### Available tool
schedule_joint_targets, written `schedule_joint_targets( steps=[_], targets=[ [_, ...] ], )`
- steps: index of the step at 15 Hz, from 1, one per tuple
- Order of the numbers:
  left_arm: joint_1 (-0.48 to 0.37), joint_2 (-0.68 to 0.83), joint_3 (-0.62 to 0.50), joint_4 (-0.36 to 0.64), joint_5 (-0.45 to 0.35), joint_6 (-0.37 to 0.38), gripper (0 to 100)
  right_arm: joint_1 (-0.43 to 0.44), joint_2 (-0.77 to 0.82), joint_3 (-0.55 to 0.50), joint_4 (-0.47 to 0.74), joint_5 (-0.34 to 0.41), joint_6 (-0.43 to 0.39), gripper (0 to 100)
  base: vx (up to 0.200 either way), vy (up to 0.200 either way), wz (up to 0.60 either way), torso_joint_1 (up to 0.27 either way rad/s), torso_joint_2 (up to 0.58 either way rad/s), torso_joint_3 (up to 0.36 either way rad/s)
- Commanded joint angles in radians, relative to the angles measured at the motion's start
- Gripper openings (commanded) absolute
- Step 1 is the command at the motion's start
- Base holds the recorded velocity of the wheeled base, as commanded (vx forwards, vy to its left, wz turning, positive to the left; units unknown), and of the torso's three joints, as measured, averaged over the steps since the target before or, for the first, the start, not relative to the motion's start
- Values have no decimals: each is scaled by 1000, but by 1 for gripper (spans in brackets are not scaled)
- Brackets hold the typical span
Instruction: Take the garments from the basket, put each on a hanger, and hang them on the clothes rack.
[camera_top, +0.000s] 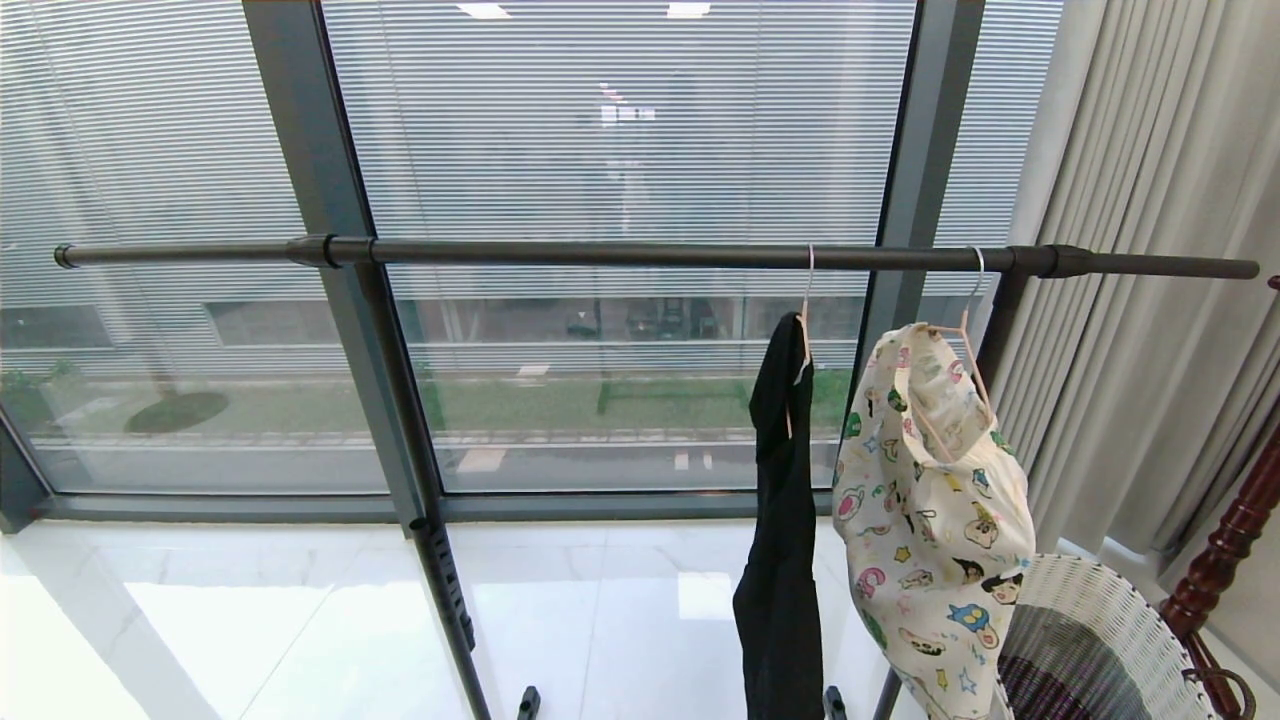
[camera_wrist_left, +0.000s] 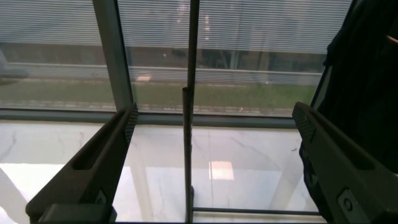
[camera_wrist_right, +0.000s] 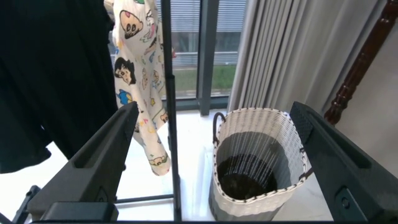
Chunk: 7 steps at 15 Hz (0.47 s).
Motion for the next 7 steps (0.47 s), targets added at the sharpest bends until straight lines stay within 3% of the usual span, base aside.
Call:
schedule_joint_targets(
  steps=[1,7],
  targets=[
    [-2,0,0,0,0,0,100,0,0,0,0,1,0,100,0,0,0,0,0,0],
    [-2,0,0,0,0,0,100,0,0,0,0,-1,0,100,0,0,0,0,0,0]
  ],
)
